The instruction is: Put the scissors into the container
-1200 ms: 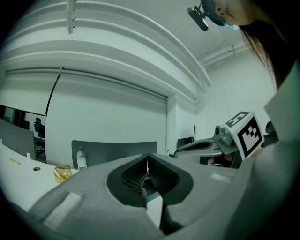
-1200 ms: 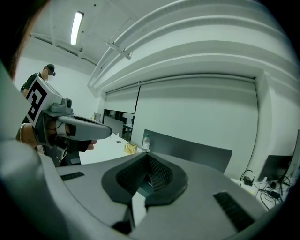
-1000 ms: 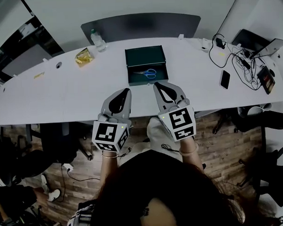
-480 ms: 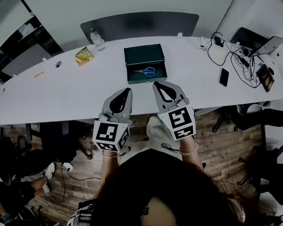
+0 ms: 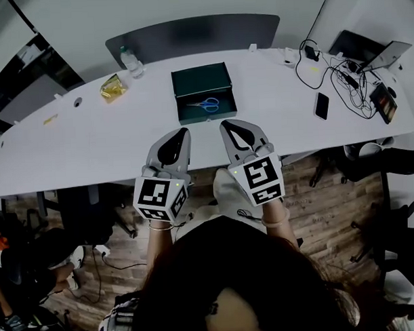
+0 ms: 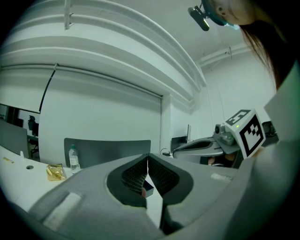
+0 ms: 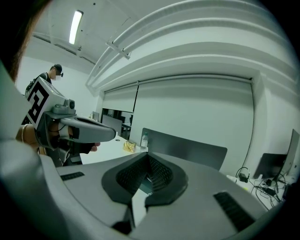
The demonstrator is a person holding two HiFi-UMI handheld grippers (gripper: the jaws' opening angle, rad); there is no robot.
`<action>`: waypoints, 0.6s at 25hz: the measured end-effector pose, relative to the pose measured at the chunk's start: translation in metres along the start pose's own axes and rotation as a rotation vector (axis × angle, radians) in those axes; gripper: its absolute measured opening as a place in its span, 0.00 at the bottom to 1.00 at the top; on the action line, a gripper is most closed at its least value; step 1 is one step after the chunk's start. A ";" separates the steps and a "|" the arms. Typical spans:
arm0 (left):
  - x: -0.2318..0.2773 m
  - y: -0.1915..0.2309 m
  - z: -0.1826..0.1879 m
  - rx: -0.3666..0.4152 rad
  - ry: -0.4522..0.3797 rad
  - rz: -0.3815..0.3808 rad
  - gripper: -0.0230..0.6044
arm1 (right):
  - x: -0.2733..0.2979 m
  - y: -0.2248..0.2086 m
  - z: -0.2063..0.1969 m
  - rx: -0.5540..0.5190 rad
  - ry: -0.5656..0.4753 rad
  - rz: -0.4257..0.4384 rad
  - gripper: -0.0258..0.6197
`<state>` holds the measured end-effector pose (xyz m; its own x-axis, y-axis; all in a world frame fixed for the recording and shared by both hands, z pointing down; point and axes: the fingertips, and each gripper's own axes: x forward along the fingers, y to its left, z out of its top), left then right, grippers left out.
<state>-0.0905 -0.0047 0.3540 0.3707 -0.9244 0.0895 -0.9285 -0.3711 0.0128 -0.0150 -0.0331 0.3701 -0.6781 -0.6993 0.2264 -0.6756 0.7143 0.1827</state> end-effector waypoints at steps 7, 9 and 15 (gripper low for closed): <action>0.011 -0.004 -0.002 0.000 0.008 -0.020 0.06 | 0.004 -0.006 -0.001 0.002 0.002 -0.001 0.05; 0.014 -0.003 -0.002 -0.002 0.010 -0.021 0.06 | 0.006 -0.007 -0.002 0.003 0.004 0.000 0.05; 0.020 -0.001 -0.002 -0.003 0.014 -0.027 0.06 | 0.009 -0.011 -0.001 0.003 0.006 -0.003 0.05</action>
<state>-0.0824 -0.0226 0.3573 0.3956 -0.9126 0.1032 -0.9181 -0.3959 0.0182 -0.0136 -0.0470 0.3716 -0.6740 -0.7015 0.2318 -0.6788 0.7118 0.1804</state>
